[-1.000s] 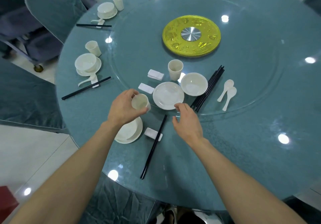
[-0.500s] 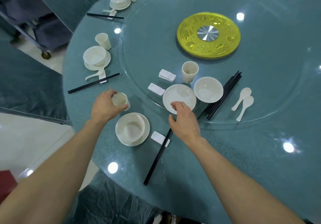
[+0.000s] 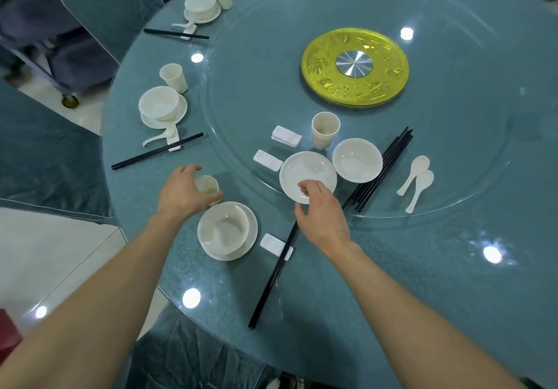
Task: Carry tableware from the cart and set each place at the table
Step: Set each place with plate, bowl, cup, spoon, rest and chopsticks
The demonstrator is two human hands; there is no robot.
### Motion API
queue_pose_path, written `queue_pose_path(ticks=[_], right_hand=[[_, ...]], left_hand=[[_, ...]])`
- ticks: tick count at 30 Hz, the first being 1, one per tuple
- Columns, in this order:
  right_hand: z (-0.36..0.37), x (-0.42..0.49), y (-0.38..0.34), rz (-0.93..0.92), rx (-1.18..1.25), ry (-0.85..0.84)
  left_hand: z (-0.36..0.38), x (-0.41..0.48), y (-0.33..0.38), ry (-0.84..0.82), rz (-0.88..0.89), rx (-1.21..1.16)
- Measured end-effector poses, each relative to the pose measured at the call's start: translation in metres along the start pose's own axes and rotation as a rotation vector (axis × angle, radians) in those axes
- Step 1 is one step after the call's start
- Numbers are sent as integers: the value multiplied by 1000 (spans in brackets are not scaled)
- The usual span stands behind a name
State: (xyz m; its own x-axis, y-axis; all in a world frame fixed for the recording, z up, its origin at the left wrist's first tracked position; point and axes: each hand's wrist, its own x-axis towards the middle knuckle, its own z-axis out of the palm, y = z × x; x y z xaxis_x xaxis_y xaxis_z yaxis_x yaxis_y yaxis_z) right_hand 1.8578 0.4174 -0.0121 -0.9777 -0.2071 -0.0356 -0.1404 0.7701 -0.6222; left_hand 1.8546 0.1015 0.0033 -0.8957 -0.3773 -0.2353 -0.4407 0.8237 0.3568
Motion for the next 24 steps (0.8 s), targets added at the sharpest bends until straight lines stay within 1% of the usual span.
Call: queue_pose_path(ticks=[4,8,11,15,17,20,24], right_hand=[[-13,-4,7,22,11,19],[-36,-8,24,75,20,74],[-54,-15,46,157,18,139],[-71,-26,82,273,-2,184],[-79,-28,104,350,4,218],[-88,-25,140,525,18,277],[-92,-17,173,756,27,295]], left_hand=[[-7,7,22,46,78,17],[-8,14,66,77,206,-13],[0,14,104,63,307,-29],[16,4,150,19,412,-24],[25,-3,168,-5,447,-33],[36,-11,186,-32,456,-37],[47,-18,192,-44,470,-18]])
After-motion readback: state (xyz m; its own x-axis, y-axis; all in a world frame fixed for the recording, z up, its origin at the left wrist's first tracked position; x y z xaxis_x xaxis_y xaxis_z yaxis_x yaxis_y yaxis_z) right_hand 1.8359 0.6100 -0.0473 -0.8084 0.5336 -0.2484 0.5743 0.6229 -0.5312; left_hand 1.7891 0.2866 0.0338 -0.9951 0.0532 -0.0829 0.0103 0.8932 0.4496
